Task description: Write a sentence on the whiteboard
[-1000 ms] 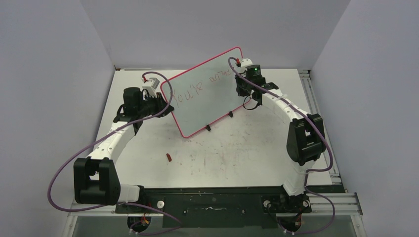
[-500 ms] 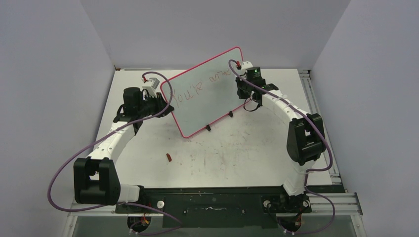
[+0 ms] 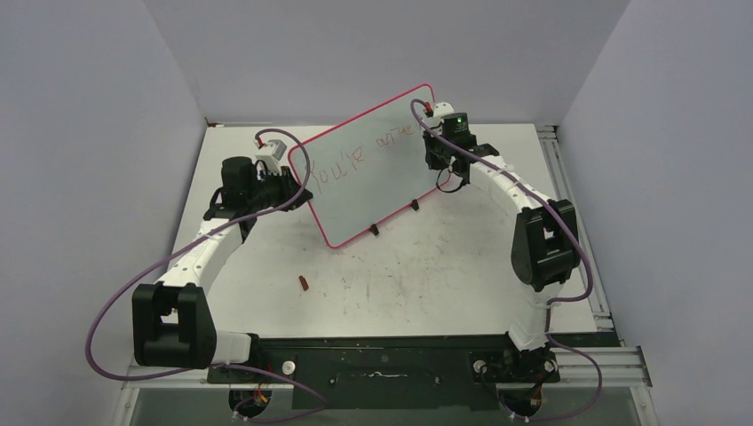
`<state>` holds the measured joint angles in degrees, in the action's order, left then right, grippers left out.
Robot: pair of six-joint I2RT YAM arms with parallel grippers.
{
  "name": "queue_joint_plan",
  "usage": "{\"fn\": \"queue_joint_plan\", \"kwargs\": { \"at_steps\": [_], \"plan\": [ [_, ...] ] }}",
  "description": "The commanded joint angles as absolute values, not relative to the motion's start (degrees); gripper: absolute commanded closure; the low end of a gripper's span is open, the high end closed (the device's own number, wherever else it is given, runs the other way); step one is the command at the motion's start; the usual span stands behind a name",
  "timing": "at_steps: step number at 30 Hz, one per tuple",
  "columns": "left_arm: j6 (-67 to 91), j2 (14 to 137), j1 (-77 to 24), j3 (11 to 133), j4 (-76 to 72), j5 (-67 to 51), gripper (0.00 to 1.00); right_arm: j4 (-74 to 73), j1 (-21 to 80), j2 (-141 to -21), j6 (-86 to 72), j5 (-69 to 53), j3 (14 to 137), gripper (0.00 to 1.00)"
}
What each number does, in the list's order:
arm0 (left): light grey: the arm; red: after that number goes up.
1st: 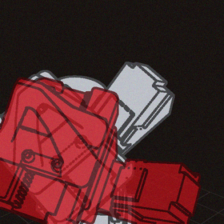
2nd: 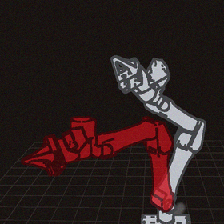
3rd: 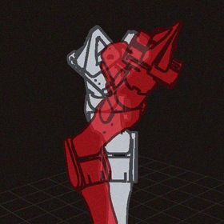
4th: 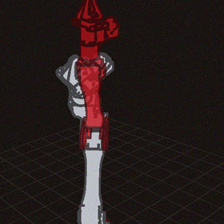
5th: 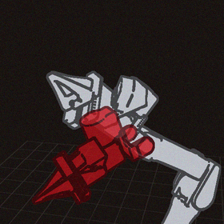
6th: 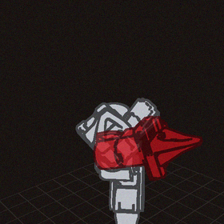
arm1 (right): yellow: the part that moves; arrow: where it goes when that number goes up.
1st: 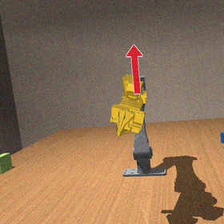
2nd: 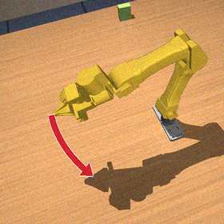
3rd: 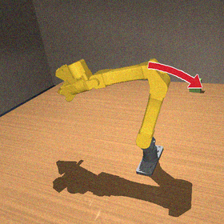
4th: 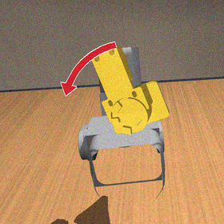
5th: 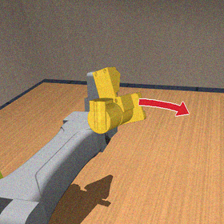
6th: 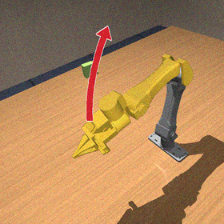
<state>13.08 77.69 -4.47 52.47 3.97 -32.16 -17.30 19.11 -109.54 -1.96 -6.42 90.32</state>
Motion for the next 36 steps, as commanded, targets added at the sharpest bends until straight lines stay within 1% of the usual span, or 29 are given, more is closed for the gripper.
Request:
{"fn": "queue_joint_plan", "kwargs": {
  "at_steps": [1, 9, 21, 25, 33, 36],
  "plan": [
    [12.4, 76.7, -4.7, 54.5, 5.4, -31.2, 1.0, -17.2, 18.4, -110.2, -1.6, -6.4, 92.5, 0.95],
    [12.4, 76.7, -4.7, 54.5, 5.4, -31.1, 1.0, -17.3, 17.9, -110.2, -1.8, -7.1, 92.4, 0.95],
    [12.5, 76.6, -4.8, 54.5, 5.4, -31.4, 1.0, -16.0, 17.9, -108.2, -2.3, -7.4, 86.4, 0.95],
    [12.5, 76.7, -4.8, 54.5, 5.4, -31.3, 1.0, -15.9, 17.9, -108.0, -2.1, -6.5, 86.6, 0.95],
    [12.4, 76.9, -4.8, 54.6, 5.4, -31.1, 1.0, -13.0, 17.8, -103.0, -3.2, -3.4, 84.6, 0.95],
    [12.4, 76.9, -4.8, 54.6, 5.4, -31.1, 1.0, -13.5, 17.5, -102.9, -3.0, -3.4, 85.3, 0.95]
  ]
}}
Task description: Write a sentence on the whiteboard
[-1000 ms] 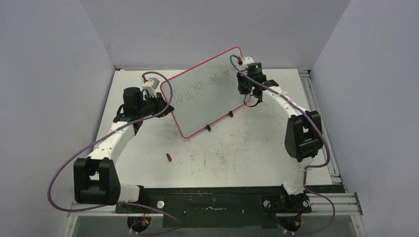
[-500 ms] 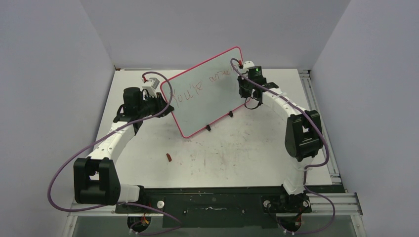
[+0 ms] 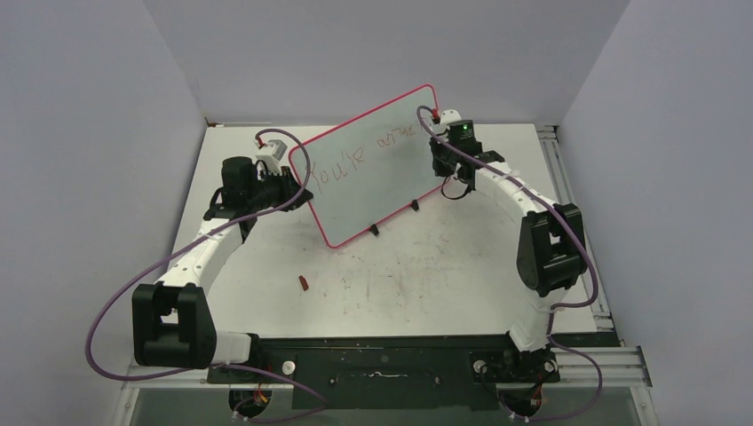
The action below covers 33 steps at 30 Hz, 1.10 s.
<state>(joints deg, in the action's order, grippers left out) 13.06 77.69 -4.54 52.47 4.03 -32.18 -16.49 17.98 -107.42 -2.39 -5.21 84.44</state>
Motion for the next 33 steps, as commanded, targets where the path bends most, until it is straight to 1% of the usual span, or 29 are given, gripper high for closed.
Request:
{"fn": "queue_joint_plan", "kwargs": {
  "at_steps": [1, 18, 33],
  "plan": [
    [12.4, 76.8, -4.8, 54.6, 5.4, -31.1, 1.0, -13.6, 17.3, -103.2, -2.9, -3.4, 85.7, 0.95],
    [12.2, 76.6, -4.8, 54.5, 5.7, -31.0, 1.0, -15.1, 16.0, -108.3, -1.9, -5.5, 90.7, 0.95],
    [12.1, 76.4, -4.8, 54.6, 5.7, -31.1, 1.0, -15.8, 15.9, -110.5, -1.0, -7.1, 91.9, 0.95]
  ]
}}
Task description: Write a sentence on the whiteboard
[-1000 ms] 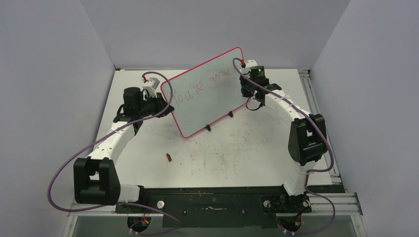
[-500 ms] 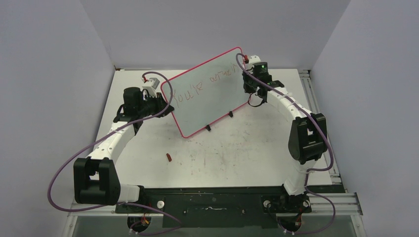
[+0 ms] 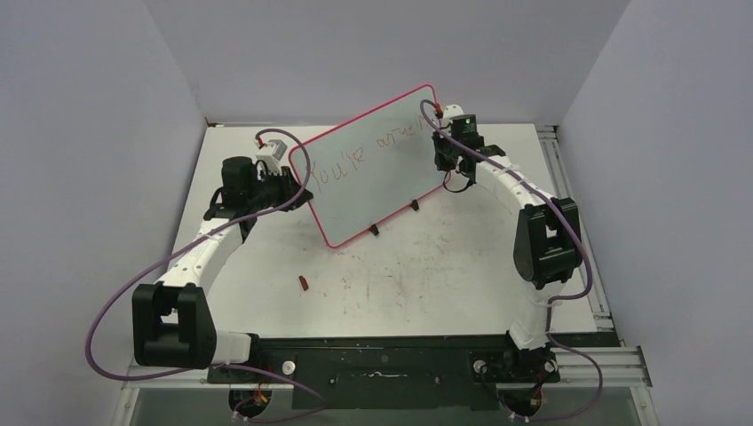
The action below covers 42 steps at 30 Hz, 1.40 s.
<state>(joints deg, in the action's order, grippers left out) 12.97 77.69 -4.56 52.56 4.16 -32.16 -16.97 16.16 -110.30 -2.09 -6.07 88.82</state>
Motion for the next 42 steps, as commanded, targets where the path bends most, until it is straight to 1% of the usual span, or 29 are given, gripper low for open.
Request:
{"fn": "queue_joint_plan", "kwargs": {
  "at_steps": [1, 10, 28, 42],
  "plan": [
    [12.1, 76.5, -4.8, 54.6, 5.7, -31.1, 1.0, -15.8, 15.9, -110.4, -0.8, -7.3, 92.0, 0.95],
    [12.1, 76.5, -4.8, 54.6, 5.8, -31.2, 1.0, -16.6, 16.1, -110.5, -0.4, -8.4, 91.5, 0.95],
    [12.2, 76.5, -4.9, 54.7, 5.7, -31.2, 1.0, -15.8, 16.4, -109.5, -0.4, -7.4, 86.4, 0.95],
    [12.2, 76.5, -5.1, 54.7, 5.8, -31.2, 1.0, -17.0, 15.7, -111.6, -0.4, -5.6, 91.4, 0.95]
  ]
}}
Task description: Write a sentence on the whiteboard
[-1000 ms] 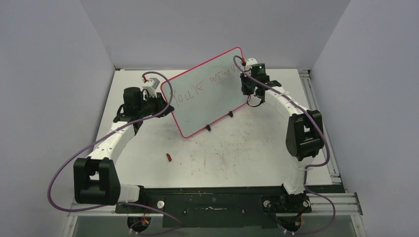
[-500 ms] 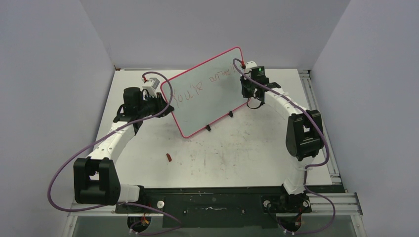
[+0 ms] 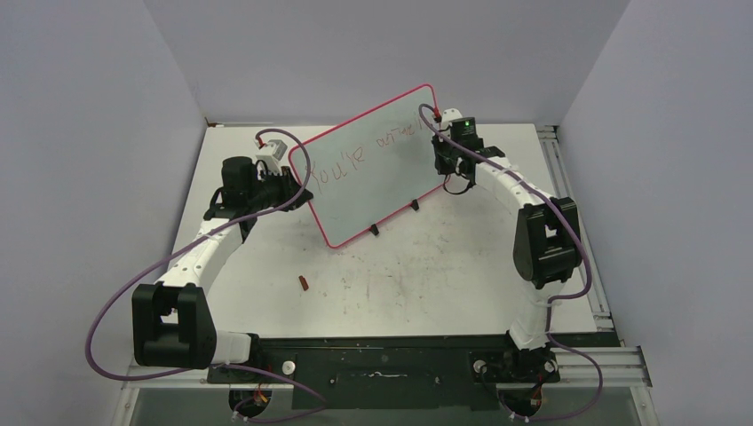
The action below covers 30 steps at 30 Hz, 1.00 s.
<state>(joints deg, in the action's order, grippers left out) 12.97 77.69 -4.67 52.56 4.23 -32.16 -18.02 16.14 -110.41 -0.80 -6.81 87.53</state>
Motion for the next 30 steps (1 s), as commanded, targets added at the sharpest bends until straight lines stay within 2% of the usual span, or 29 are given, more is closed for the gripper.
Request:
{"fn": "queue_joint_plan", "kwargs": {
  "at_steps": [1, 15, 30],
  "plan": [
    [12.2, 76.5, -5.1, 54.7, 5.8, -31.3, 1.0, -17.2, 15.7, -111.8, -0.4, -5.6, 91.8, 0.95],
    [12.2, 76.4, -5.1, 54.7, 5.9, -31.3, 1.0, -18.6, 15.5, -112.9, -0.5, -6.0, 93.6, 0.95],
    [12.2, 76.4, -5.4, 54.8, 5.8, -31.5, 1.0, -18.1, 15.5, -112.1, -0.5, -6.7, 87.7, 0.95]
  ]
}}
